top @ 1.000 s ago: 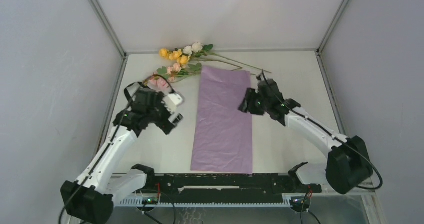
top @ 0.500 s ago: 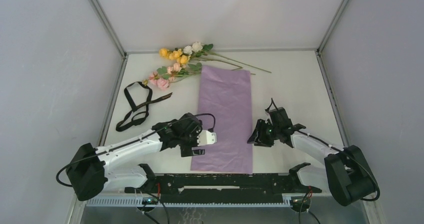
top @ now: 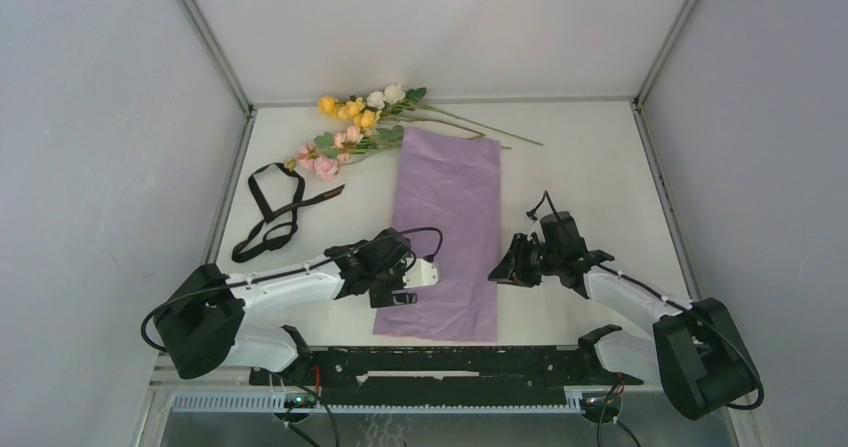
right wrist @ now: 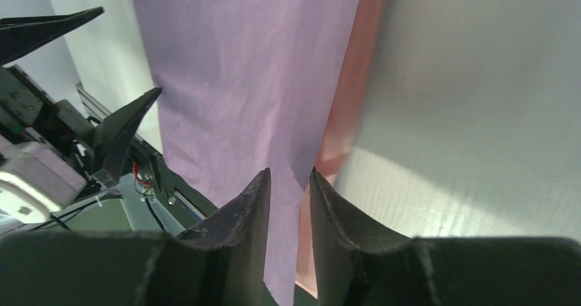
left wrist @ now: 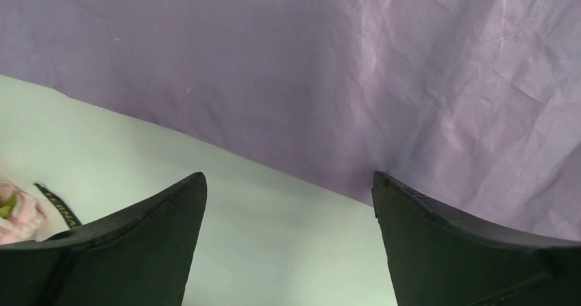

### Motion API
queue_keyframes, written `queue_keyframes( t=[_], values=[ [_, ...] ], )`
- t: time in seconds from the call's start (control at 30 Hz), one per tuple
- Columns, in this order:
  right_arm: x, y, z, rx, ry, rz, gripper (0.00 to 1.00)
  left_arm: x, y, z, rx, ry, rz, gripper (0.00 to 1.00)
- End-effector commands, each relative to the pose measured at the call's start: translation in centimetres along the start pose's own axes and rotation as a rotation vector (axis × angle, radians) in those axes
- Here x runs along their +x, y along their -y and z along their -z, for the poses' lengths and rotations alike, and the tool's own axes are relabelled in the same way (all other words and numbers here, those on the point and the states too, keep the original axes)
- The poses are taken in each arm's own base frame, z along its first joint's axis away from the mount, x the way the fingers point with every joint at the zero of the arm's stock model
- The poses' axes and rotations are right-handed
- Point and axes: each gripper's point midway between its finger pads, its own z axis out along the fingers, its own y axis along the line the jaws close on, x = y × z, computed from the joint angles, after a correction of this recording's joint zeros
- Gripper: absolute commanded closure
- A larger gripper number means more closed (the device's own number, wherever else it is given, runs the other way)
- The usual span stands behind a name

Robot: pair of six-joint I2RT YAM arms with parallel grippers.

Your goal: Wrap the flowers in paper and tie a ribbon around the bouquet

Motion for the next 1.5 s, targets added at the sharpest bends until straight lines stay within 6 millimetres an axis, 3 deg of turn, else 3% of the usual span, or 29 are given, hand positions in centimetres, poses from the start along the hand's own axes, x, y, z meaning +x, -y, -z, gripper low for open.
queue_keyframes(
  t=[0.0, 0.37, 0.4, 0.47, 0.53, 0.67, 0.8, 0.9, 1.07, 1.2, 1.4, 1.43, 1.47],
  values=[
    [-0.5, -2.1, 0.1, -0.082, 0.027, 0.027, 0.65, -0.4, -0.4, -0.8, -0.028, 0.008, -0.002, 0.05],
    [0.2, -3.8, -1.9, -0.151, -0.023, 0.027, 0.66, -0.9, -0.1, -0.5, -0.009, 0.036, -0.001, 0.05],
    [0.3, -3.7, -2.1, -0.148, -0.029, 0.015, 0.71, -1.0, -0.2, -0.2, -0.008, 0.042, -0.001, 0.05],
    [0.3, -4.1, -2.3, -0.166, -0.038, -0.004, 0.92, -1.5, -0.6, 0.8, -0.014, 0.058, -0.004, 0.03],
    [-0.1, -5.6, -2.1, -0.21, -0.023, -0.007, 1.0, -2.3, -1.4, 2.5, -0.039, 0.093, 0.007, 0.01],
    [-1.4, -10.6, -0.8, -0.318, 0.059, 0.022, 1.0, -4.6, -2.9, 7.6, -0.075, 0.233, 0.052, 0.0],
    [-4.6, -15.6, 1.6, -0.397, 0.246, 0.011, 1.0, -7.0, -3.1, 13.5, -0.056, 0.434, 0.104, 0.0],
    [-7.1, -19.0, 3.9, -0.455, 0.387, -0.007, 1.0, -7.5, -2.7, 16.2, -0.028, 0.474, 0.114, 0.0],
    [-9.2, -22.8, 5.6, -0.477, 0.498, 0.011, 1.0, -8.3, -3.1, 16.6, -0.033, 0.509, 0.105, 0.0],
    [-9.5, -25.1, 6.1, -0.507, 0.504, 0.042, 1.0, -9.4, -3.6, 16.9, -0.035, 0.547, 0.112, 0.0],
    [-9.1, -26.6, 6.7, -0.511, 0.498, 0.09, 1.0, -9.1, -7.6, 15.7, -0.182, 0.527, 0.259, 0.0],
    [-9.0, -26.7, 6.7, -0.513, 0.494, 0.093, 1.0, -9.0, -8.2, 15.3, -0.19, 0.523, 0.284, 0.07],
    [-9.0, -26.6, 6.7, -0.513, 0.492, 0.097, 1.0, -9.0, -8.7, 15.1, -0.197, 0.523, 0.317, 0.21]
  ],
)
